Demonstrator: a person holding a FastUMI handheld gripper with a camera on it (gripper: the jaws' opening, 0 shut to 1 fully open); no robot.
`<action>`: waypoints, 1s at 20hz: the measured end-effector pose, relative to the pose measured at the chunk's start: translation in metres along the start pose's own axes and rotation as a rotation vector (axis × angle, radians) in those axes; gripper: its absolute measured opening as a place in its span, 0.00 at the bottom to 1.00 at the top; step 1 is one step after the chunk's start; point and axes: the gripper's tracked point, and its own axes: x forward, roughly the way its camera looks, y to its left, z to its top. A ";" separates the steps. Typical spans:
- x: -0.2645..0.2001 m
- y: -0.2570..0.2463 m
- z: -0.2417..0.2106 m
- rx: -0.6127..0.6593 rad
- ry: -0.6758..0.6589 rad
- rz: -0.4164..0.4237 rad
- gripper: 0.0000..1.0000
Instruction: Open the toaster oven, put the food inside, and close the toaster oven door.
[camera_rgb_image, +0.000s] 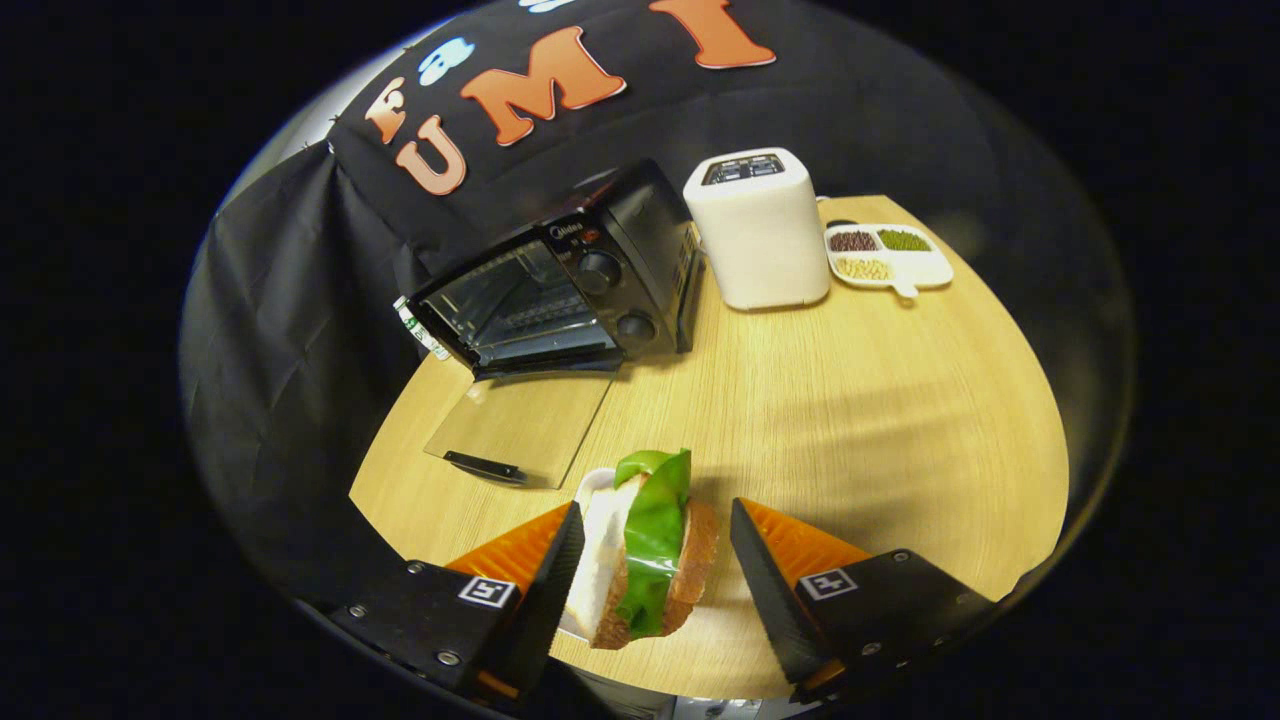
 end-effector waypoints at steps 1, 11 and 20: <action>0.003 0.002 -0.004 0.019 0.022 0.015 0.83; -0.011 0.019 0.017 0.177 0.005 0.059 0.32; -0.039 0.077 0.079 0.200 -0.266 0.117 0.31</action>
